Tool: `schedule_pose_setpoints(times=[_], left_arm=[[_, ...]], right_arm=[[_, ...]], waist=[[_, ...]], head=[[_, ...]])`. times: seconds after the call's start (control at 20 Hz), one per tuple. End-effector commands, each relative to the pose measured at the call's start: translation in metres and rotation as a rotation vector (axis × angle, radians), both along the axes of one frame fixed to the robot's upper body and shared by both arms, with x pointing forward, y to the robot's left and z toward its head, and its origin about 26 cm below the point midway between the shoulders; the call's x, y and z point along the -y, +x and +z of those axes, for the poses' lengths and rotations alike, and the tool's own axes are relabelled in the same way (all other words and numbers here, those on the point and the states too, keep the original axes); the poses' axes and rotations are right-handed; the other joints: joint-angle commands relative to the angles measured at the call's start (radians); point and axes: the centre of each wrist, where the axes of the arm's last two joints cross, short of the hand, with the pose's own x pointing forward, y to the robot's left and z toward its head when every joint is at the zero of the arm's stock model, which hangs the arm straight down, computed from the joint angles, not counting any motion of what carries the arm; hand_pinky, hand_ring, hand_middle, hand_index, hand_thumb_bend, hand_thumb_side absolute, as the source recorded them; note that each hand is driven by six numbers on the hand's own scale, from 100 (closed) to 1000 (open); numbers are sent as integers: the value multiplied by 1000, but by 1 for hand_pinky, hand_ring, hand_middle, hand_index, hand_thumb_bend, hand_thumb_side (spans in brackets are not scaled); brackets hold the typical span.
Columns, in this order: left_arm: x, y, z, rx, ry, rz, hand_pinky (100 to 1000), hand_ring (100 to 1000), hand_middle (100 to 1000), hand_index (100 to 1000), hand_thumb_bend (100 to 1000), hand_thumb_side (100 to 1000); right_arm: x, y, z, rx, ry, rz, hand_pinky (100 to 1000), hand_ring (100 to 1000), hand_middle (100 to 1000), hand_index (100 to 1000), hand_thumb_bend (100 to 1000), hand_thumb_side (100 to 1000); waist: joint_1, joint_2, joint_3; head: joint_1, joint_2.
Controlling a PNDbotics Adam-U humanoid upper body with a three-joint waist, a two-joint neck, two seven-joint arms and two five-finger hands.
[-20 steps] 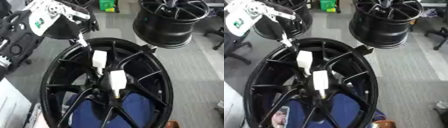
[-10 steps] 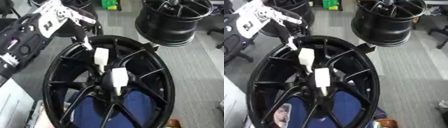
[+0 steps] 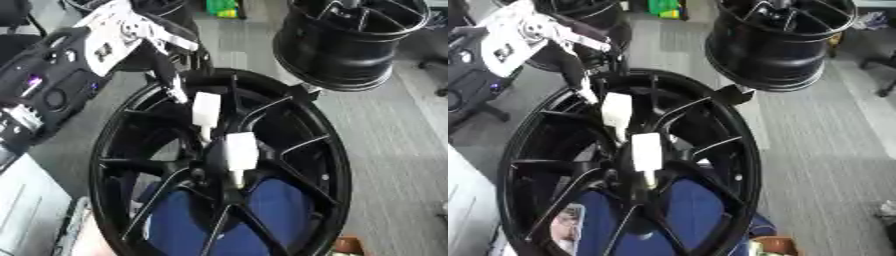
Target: Pull the pin out of the wheel hub.
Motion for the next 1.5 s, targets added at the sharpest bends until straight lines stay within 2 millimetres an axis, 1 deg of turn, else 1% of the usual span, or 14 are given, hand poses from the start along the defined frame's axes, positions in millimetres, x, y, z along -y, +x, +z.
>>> schedule_pose_setpoints(times=[0.05,0.35,0.5,0.7,0.75,0.95,1.2,1.5], left_arm=[[-6,1,19,29,73,-53,819,824,771,875,684,412],[-10,6,17,34,120,-79,821,826,776,882,693,424],[-9,6,15,23,113,-94,820,825,775,882,697,497],[-6,4,12,4,98,-115,819,822,773,880,709,546],[-5,4,11,-2,91,-118,818,820,772,879,705,571],[2,0,12,-25,57,-129,813,814,765,871,721,609],[13,-7,13,-52,26,-134,810,811,761,867,730,621],[23,-14,7,-90,13,-142,807,810,763,867,717,640]], right_arm=[[2,-4,9,28,-29,-12,883,757,736,857,100,100],[3,-5,10,24,-42,-19,883,757,737,857,100,100],[4,-5,10,21,-45,-17,883,757,738,857,100,100],[4,-5,10,19,-48,-18,883,758,738,857,100,100],[4,-5,10,19,-48,-18,883,758,738,857,100,100],[4,-6,11,20,-50,-15,883,758,738,857,100,100],[4,-6,12,23,-50,-9,883,758,738,857,100,100],[3,-6,14,28,-52,-4,883,758,738,856,100,100]], waist=[[1,-23,4],[5,-40,13],[4,-49,13],[3,-58,13],[2,-60,13],[2,-67,12],[2,-74,11],[3,-78,9]], head=[[-3,1],[-11,9],[-11,12],[-12,18],[-11,20],[-8,27],[-2,32],[8,32]])
